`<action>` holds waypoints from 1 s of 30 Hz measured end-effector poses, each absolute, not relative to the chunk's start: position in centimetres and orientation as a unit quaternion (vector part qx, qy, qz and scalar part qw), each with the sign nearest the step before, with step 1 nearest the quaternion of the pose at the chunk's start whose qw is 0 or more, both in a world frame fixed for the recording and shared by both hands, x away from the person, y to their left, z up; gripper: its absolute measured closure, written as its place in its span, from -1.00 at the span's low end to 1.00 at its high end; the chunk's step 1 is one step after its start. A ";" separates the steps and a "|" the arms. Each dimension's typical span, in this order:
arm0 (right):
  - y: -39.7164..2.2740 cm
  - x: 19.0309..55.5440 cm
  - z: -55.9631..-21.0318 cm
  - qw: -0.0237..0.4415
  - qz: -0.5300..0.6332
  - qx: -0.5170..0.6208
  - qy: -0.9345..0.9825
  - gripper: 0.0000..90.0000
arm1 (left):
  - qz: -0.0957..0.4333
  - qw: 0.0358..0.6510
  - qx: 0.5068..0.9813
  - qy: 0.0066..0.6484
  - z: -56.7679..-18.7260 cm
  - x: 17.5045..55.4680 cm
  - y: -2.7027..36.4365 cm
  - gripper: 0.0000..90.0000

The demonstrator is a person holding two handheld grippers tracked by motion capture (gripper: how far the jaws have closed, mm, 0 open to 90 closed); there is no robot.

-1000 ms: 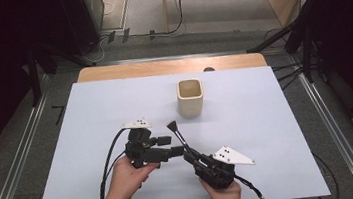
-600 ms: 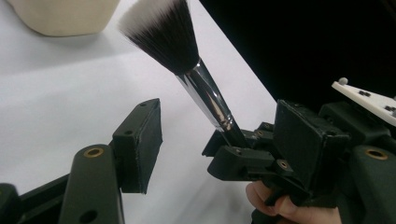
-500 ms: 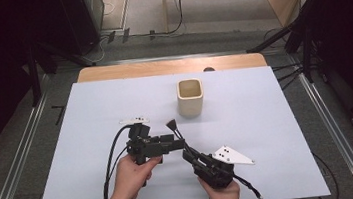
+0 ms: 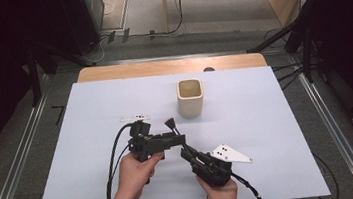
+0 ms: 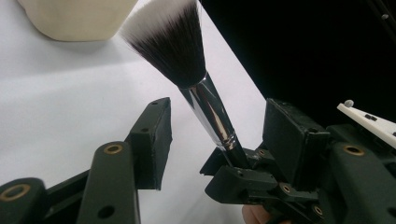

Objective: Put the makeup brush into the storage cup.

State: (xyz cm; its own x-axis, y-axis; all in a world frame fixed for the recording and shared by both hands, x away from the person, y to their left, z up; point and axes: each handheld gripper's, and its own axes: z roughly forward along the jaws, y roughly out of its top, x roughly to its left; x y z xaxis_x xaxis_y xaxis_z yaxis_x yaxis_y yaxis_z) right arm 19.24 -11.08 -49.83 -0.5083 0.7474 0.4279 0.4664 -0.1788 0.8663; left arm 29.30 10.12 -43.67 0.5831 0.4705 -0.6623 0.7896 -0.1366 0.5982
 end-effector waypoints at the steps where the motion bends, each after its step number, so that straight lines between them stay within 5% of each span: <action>1: -11.1 19.3 -49.8 0.118 0.599 0.481 0.630 0.77 | -0.162 0.500 0.735 0.428 -43.7 29.3 10.1 -0.01; 21: -10.9 19.3 -49.9 0.112 0.597 0.481 0.632 0.77 | -0.198 0.508 0.712 0.444 -44.3 30.0 10.4 0.56; 30: -10.8 19.3 -50.0 0.109 0.593 0.480 0.637 0.77 | -0.207 0.506 0.710 0.444 -44.2 30.0 10.5 0.64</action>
State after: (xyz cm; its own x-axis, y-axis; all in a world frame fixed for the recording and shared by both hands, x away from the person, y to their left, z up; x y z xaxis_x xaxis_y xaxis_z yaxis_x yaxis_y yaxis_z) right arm 19.31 -10.78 -49.99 -0.5154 0.7407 0.4309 0.4829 -0.1644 0.8601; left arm 29.96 10.46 -44.24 0.5196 0.4218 -0.7430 0.8400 -0.0929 0.5346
